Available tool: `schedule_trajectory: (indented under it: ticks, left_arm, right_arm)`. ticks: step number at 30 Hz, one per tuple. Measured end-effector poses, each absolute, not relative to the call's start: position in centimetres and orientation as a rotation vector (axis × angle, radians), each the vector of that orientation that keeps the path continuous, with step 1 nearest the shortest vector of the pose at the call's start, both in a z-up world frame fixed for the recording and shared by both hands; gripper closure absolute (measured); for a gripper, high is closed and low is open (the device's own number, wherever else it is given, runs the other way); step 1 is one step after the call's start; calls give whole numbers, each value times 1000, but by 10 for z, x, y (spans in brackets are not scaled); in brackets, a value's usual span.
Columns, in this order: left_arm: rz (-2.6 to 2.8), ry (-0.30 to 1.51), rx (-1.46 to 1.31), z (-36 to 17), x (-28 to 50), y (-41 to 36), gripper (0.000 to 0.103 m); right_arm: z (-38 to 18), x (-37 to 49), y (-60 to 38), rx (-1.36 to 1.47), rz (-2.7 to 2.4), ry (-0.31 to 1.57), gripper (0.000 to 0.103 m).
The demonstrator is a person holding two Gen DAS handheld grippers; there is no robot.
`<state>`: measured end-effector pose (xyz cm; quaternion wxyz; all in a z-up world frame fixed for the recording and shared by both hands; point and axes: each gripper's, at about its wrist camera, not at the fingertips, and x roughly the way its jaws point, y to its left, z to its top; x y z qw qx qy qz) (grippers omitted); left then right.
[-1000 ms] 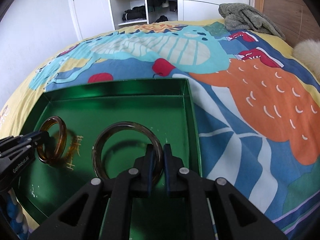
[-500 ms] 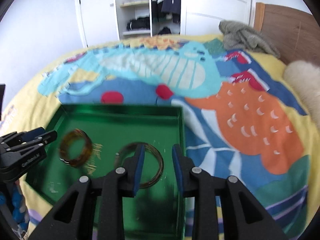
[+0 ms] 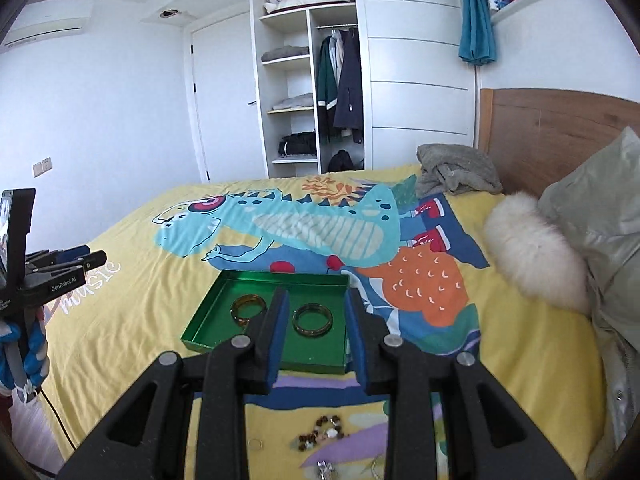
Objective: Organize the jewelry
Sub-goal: 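Withdraw both tools from the tray toward the remaining jewelry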
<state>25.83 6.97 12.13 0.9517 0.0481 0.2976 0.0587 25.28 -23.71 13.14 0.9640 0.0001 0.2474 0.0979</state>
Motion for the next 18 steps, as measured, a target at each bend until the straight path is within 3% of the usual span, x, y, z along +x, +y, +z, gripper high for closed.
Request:
schedule_trajectory:
  ticks: [12, 18]
  left_arm:
    - [46, 607, 67, 112, 144, 65, 65]
    - [5, 647, 52, 81, 138, 45, 55]
  right_arm:
    - [148, 125, -250, -14, 215, 448, 76]
    - [125, 106, -276, 18, 196, 476, 76]
